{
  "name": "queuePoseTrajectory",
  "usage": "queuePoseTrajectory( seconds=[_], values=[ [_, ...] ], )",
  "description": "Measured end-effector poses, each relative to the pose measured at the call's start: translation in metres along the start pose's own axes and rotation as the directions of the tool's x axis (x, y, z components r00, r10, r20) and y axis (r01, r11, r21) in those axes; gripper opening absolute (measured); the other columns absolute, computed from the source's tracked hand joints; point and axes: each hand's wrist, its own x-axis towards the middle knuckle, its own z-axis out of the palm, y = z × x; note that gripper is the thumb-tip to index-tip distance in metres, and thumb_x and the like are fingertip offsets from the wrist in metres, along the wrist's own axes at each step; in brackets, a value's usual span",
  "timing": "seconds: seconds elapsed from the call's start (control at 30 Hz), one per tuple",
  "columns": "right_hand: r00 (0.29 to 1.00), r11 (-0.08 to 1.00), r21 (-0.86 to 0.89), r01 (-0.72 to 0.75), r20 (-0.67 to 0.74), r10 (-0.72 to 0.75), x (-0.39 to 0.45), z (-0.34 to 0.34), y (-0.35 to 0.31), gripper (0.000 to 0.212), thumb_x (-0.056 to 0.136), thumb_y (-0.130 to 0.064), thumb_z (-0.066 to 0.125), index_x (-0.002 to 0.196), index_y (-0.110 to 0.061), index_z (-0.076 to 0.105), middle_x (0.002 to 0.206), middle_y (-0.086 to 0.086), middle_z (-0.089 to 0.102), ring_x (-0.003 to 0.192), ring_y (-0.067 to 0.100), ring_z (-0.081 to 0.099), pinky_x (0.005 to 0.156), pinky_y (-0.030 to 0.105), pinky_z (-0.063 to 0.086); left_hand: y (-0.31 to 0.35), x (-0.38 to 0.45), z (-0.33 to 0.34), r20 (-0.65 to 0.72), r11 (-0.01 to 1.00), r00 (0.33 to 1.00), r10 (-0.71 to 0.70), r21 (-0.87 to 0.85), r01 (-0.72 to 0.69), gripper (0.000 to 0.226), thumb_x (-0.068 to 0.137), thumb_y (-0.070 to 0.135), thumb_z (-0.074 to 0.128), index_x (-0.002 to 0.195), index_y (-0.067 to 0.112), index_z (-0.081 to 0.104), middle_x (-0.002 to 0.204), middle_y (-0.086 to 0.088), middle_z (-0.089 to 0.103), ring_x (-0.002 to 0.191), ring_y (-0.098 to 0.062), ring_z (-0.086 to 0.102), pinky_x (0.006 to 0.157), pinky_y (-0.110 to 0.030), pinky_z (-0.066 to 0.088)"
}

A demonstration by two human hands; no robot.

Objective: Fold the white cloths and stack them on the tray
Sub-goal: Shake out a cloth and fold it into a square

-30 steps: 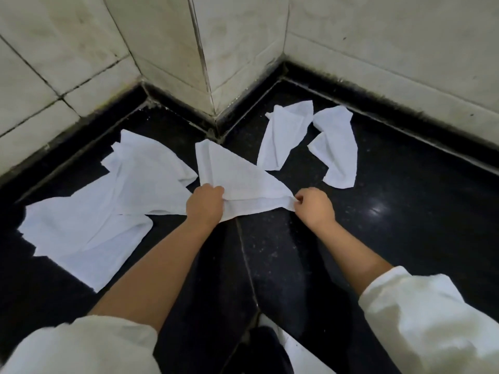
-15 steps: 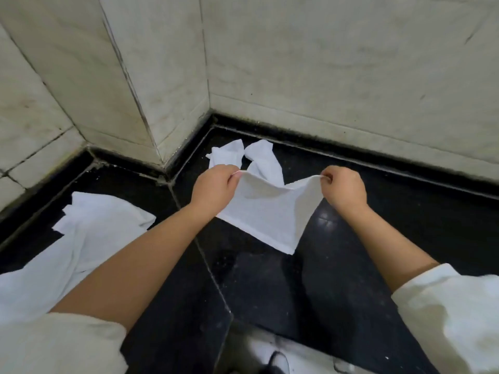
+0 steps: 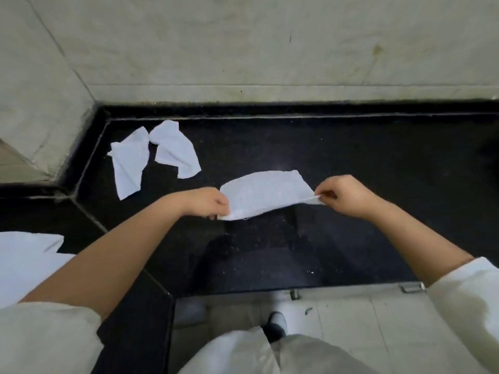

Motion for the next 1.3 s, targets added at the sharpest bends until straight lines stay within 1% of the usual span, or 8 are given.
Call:
queuePoseTrajectory(
  seconds=[0.1,0.17,0.33,0.53,0.7,0.87,1.1,1.3],
  values=[
    [0.972,0.998,0.058,-0.012,0.234,-0.002,-0.009,0.031,0.014,0.020,0.086,-0.004,0.055,0.099,-0.003,0.070,0.104,0.010,0.070,0.096,0.021,0.063,0.072,0.017,0.035,-0.006,0.012,0.032,0.245,0.994,0.965,-0.096,0.071,0.081,0.030,0.094,0.015,0.044,0.064,0.017,0.049,0.066,0.005,0.052,0.060,-0.007,0.047,0.056,-0.016,0.036],
    [0.948,0.995,0.092,-0.042,0.319,0.011,-0.008,0.044,0.021,0.021,0.085,-0.004,0.054,0.099,-0.004,0.069,0.104,0.009,0.069,0.091,0.017,0.060,0.076,0.018,0.036,-0.008,0.019,0.046,0.285,0.990,0.951,-0.122,0.102,0.097,0.026,0.094,0.016,0.044,0.070,0.016,0.054,0.071,0.006,0.055,0.062,-0.006,0.049,0.057,-0.016,0.038],
    [0.962,0.987,0.124,-0.103,0.266,0.066,0.018,0.059,0.032,0.025,0.087,-0.003,0.050,0.105,-0.003,0.068,0.110,0.009,0.068,0.105,0.022,0.060,0.078,0.019,0.036,-0.017,0.039,0.053,-0.056,0.982,0.988,-0.141,0.115,0.147,0.033,0.094,0.018,0.048,0.062,0.014,0.047,0.066,0.006,0.044,0.065,-0.011,0.046,0.061,-0.021,0.037],
    [0.975,0.966,0.147,-0.215,0.089,0.203,0.062,0.077,0.038,0.025,0.087,0.000,0.048,0.101,0.000,0.068,0.110,0.016,0.067,0.105,0.030,0.060,0.086,0.032,0.047,-0.019,0.063,0.057,-0.389,0.942,0.879,-0.277,0.069,0.327,0.023,0.096,0.021,0.045,0.108,0.010,0.061,0.105,-0.008,0.064,0.097,-0.022,0.060,0.084,-0.032,0.048],
    [0.976,0.971,0.103,-0.215,0.041,0.212,0.078,0.094,0.041,0.026,0.088,0.001,0.046,0.101,0.000,0.068,0.115,0.018,0.060,0.111,0.032,0.052,0.087,0.036,0.046,-0.024,0.077,0.068,-0.440,0.939,0.860,-0.257,0.097,0.330,0.022,0.096,0.019,0.045,0.108,0.008,0.059,0.113,-0.010,0.058,0.103,-0.023,0.056,0.086,-0.032,0.046],
    [0.981,0.982,0.039,-0.183,0.065,0.181,0.078,0.101,0.040,0.025,0.089,0.003,0.042,0.096,0.002,0.065,0.109,0.017,0.058,0.102,0.031,0.053,0.067,0.029,0.036,-0.031,0.077,0.073,-0.473,0.956,0.870,-0.141,0.164,0.244,0.024,0.096,0.018,0.045,0.112,0.007,0.059,0.120,-0.008,0.056,0.113,-0.021,0.050,0.092,-0.031,0.044],
    [0.973,0.978,0.053,-0.204,0.119,0.197,0.082,0.091,0.037,0.020,0.087,0.005,0.042,0.096,0.003,0.059,0.108,0.018,0.055,0.096,0.033,0.056,0.075,0.036,0.046,-0.027,0.077,0.069,-0.361,0.918,0.927,-0.098,0.328,0.224,0.024,0.099,0.017,0.037,0.116,0.006,0.049,0.120,-0.011,0.050,0.109,-0.021,0.049,0.091,-0.030,0.043],
    [0.968,0.972,0.111,-0.208,-0.118,0.220,0.086,0.046,0.028,0.017,0.088,0.003,0.044,0.101,0.006,0.055,0.109,0.024,0.057,0.102,0.037,0.053,0.081,0.038,0.044,-0.008,0.065,0.031,-0.495,0.936,0.867,-0.048,0.281,0.212,0.040,0.095,0.008,0.041,0.134,0.005,0.036,0.124,-0.017,0.043,0.110,-0.029,0.048,0.090,-0.032,0.041]
  ],
)
